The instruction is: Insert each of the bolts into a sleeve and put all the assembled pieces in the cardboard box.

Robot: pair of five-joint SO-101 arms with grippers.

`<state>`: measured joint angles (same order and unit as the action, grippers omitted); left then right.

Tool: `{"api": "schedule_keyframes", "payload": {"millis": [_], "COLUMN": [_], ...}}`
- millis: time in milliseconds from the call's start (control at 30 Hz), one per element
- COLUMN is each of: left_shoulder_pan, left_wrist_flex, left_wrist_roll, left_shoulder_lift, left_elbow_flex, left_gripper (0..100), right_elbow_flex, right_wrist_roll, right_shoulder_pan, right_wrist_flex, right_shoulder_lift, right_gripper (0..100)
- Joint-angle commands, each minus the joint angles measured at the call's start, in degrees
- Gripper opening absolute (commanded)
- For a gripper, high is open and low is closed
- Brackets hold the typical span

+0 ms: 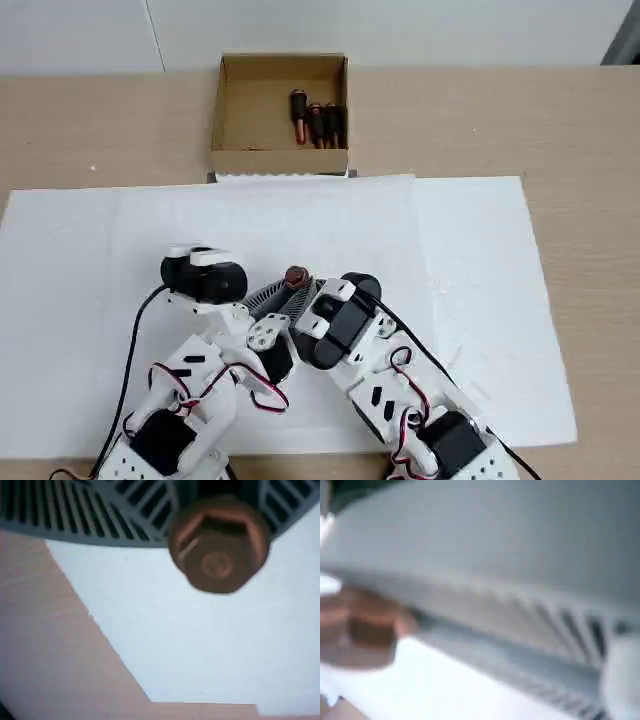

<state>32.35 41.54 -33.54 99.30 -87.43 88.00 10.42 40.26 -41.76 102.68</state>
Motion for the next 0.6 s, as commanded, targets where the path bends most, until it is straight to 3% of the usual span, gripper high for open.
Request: {"api": "schedule_keyframes", "payload": {"millis": [0,133,567], "left_shoulder_pan": [-2.37,-5.71,-6.33], "left_wrist_flex": [0.18,0.53,10.64], "left_wrist_roll": [3.96,5.80,5.80], "left_shoulder_lift": [0.62,0.44,0.35], "left_elbow_flex": [0.57,1.89,12.97], "left_gripper": [5,18,18], "right_elbow_flex": [-2.73,-2.73,-2.81], "right_wrist_roll": [0.62,0.62,0.70], "right_shoulder_pan": [0.13,0.13,0.13], "right_wrist_flex": [1.36,1.36,1.36], "right_shoulder_lift": [0.57,0.57,0.57], "right_gripper": [0.4,0.4,0.4]}}
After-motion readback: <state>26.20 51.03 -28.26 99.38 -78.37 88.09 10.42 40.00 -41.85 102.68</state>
